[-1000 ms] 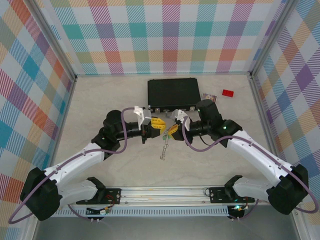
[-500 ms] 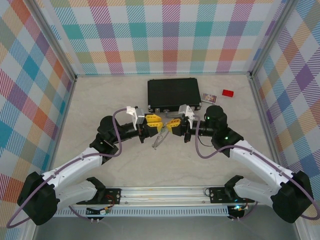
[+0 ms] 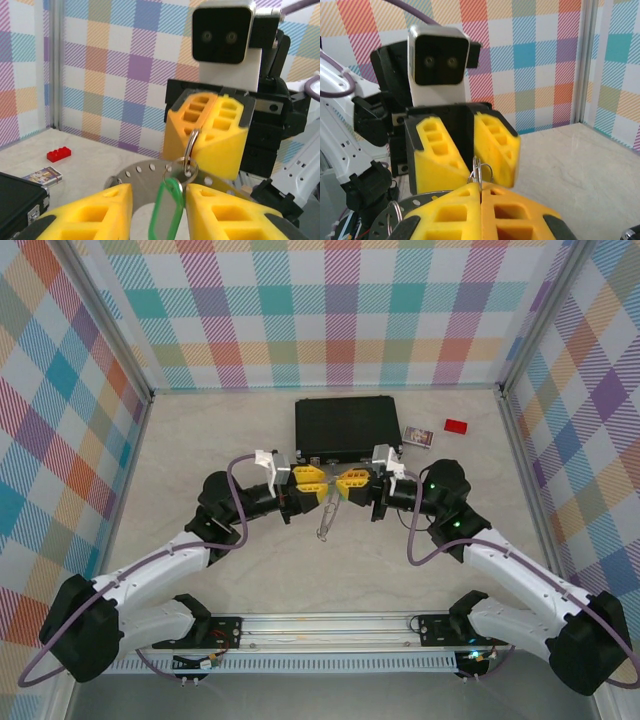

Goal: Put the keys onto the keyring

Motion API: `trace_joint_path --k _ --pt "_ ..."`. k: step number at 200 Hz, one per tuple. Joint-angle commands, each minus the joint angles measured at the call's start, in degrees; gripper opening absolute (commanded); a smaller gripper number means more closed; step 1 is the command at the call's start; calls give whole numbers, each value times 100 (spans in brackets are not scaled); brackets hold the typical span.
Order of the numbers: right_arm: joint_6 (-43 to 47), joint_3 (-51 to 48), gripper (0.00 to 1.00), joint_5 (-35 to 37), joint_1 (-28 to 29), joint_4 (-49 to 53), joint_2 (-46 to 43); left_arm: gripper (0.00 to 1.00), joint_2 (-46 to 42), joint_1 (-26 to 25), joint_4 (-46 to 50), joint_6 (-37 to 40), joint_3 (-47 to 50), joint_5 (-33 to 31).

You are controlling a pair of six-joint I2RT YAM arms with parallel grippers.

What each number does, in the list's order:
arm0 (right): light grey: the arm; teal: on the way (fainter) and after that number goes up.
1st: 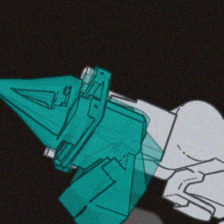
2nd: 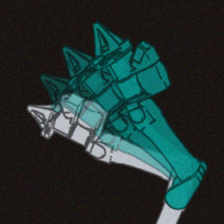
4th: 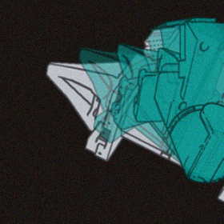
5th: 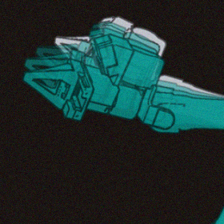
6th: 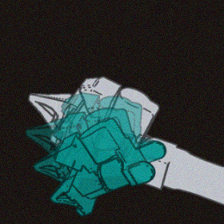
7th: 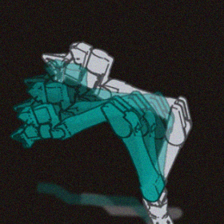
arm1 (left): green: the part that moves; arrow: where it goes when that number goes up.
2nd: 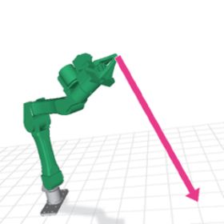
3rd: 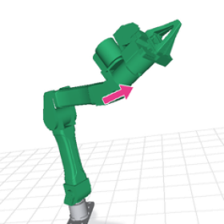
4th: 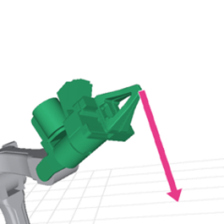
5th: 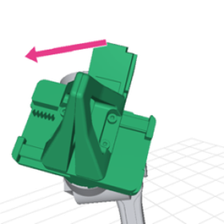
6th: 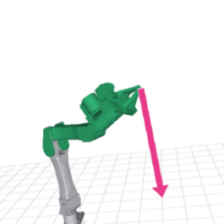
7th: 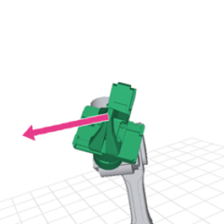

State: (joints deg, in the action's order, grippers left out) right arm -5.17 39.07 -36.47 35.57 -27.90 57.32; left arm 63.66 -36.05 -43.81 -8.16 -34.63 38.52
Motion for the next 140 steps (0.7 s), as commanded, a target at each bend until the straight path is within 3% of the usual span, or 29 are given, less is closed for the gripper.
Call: trace_joint_path --k 1,104,140 --pt "-184 -31 0 26 -60 -490 -159 36 123 28 -538 -265 40 421" --pt "-466 57 0 -80 -68 -699 -20 40 304 -25 -464 -260 -101 435" --pt "-502 75 0 -102 -72 -698 16 28 388 -59 -624 -314 -149 551"
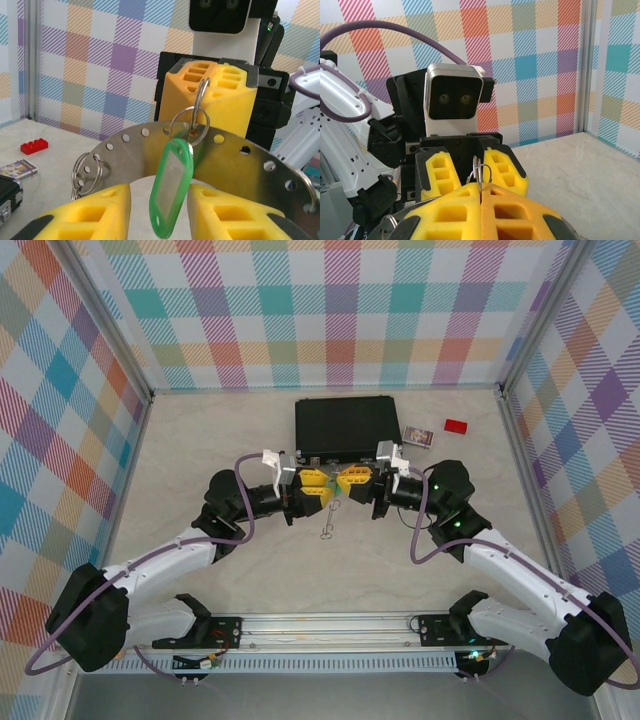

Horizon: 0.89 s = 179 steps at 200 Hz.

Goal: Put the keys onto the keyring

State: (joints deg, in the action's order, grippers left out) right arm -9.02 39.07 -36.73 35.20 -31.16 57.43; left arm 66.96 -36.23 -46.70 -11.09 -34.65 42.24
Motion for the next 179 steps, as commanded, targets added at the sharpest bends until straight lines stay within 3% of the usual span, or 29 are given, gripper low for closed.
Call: trace_joint_path --k 1,35,68,118,179 --pt "-118 79 0 -78 -33 -369 5 27 56 -42 -342 -18 -147 188" --pt "-129 75 0 -2 -31 -404 -25 14 103 -33 -338 -61 -138 311" --pt "-149 104 0 43 -31 -443 -44 7 97 -77 -159 38 -145 322" --pt "-195 68 0 214 -31 -639 -89 2 77 -250 425 408 -225 359" --pt "-180 60 0 251 -31 -640 -101 5 -29 -341 815 693 -201 197"
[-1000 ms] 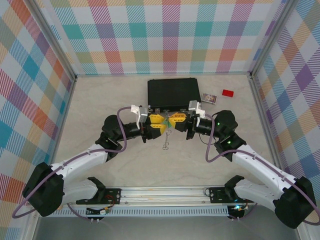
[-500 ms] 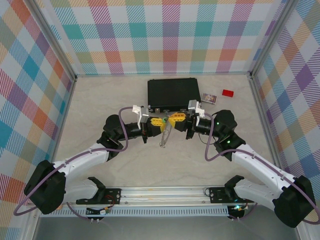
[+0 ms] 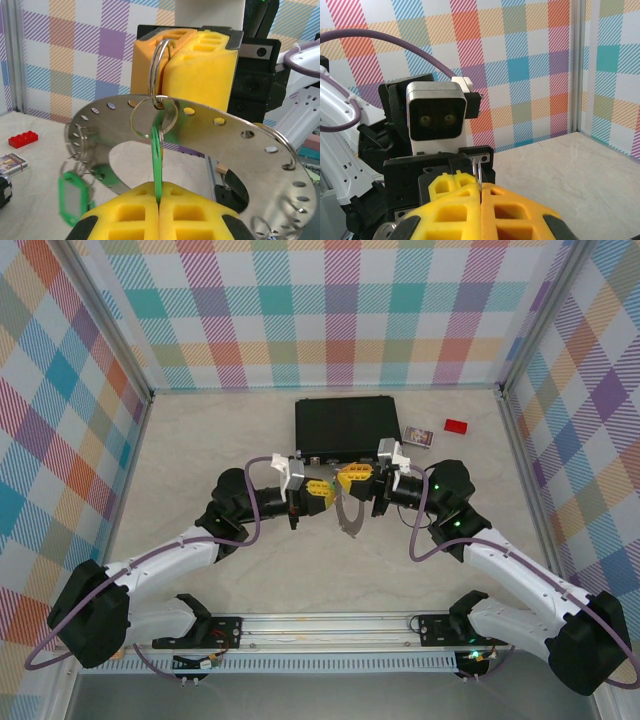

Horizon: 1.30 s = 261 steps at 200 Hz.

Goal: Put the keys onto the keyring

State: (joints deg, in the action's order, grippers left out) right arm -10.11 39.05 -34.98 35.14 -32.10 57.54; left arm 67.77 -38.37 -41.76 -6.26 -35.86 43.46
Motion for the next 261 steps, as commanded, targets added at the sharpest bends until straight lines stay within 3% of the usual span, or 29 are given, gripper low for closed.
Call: trace_joint_path --k 1,27,54,93,196,261 --pt "-70 61 0 78 -24 -540 -112 5 -112 -127 315 212 -76 66" --pt "-29 29 0 95 -29 -501 -120 23 -356 -118 273 184 -3 -225" --pt "-9 -19 0 96 -33 -467 -153 28 -654 -101 323 134 16 -564" --pt "35 -50 0 37 -39 -447 -172 31 -990 -40 90 -61 88 -1032" --pt "3 -55 0 -277 -37 -228 -126 37 -544 119 -879 -655 -157 -422" --pt "-44 -44 0 -458 -40 -229 -41 35 -240 126 -1235 -844 -259 -216"
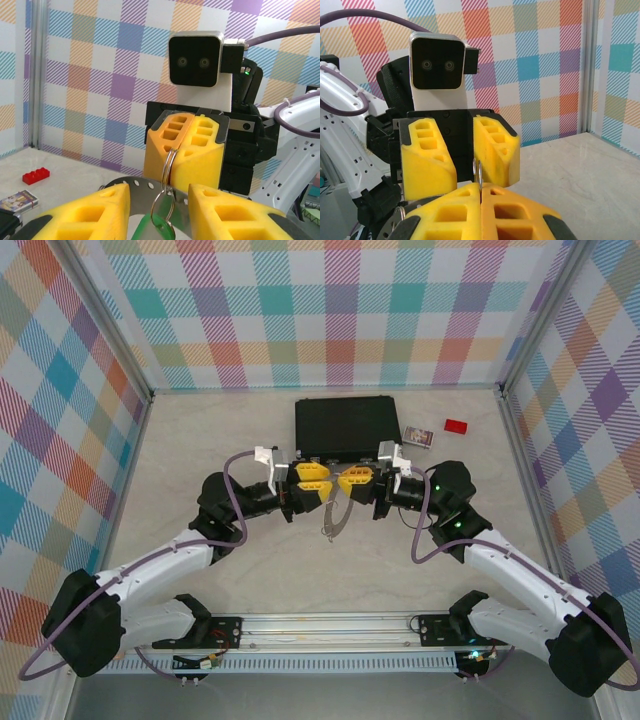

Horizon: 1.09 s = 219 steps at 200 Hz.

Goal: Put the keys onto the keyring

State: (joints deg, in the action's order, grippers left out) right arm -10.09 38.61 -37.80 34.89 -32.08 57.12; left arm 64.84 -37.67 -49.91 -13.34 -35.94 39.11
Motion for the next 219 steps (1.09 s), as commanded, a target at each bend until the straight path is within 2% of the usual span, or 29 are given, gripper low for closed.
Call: trace_joint_path --k 1,40,67,125,146,219 --pt "-46 -1 0 -180 -17 -230 1 35 58 57 -421 -139 -253 224" --pt "-63 -1 0 -286 -18 -222 38 32 122 67 -539 -199 -269 294" --pt "-92 0 0 -339 -17 -255 70 26 172 67 -732 -234 -233 343" --pt "-92 37 0 -295 -18 -290 71 21 485 67 -855 -501 -437 887" --pt "-72 49 0 -252 -18 -271 44 13 525 67 -854 -494 -422 904" --pt "-23 57 0 -149 -18 -226 -41 14 441 146 -722 -502 -378 914"
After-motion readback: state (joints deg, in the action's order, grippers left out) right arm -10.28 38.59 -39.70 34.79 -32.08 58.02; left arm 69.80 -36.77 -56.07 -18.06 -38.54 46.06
